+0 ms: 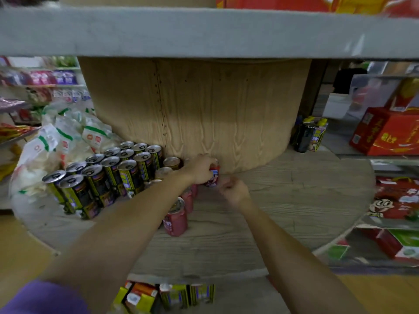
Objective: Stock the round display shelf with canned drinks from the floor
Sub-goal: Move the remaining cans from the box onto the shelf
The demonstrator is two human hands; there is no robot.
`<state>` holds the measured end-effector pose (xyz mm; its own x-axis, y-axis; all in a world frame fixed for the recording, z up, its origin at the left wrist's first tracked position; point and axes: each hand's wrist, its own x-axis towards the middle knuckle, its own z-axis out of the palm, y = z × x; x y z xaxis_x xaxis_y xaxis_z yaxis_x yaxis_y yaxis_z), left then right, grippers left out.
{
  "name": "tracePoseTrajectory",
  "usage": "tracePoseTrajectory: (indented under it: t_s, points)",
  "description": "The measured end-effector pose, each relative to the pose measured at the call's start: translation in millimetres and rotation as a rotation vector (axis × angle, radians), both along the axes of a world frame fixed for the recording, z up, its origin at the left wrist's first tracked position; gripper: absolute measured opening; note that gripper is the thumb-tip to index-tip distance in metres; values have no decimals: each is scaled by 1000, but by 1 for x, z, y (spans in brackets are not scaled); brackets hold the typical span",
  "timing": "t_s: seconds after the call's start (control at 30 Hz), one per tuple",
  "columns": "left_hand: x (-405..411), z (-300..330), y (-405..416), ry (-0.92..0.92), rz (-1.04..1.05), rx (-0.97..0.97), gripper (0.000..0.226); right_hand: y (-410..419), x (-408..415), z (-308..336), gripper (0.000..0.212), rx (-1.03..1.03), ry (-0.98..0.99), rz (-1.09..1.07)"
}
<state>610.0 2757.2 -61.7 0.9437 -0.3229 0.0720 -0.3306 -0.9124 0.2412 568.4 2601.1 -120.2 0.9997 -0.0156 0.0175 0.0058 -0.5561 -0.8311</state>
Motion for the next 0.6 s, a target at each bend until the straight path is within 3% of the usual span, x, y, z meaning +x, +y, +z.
tracePoseTrajectory:
  t_s: [0.1,0.23,0.33,0.47,0.6]
  points:
    - [-38,2,-15,-11,66,-143,22,-16,-19,-1,27,-5,57,52]
    - [-101,-4,-29,-52,118,-144,18,-24,-46,-19,24,170,117,121]
    - [-150,-21,-23,30,167,-125,16,-16,-92,-16,28,199,179,282]
    - [-206,-46,0,178,331,-160,22,-4,-134,-18,26,155,82,395]
    - [-258,-75,21,329,459,-331,26,6,-175,-34,26,139,97,474]
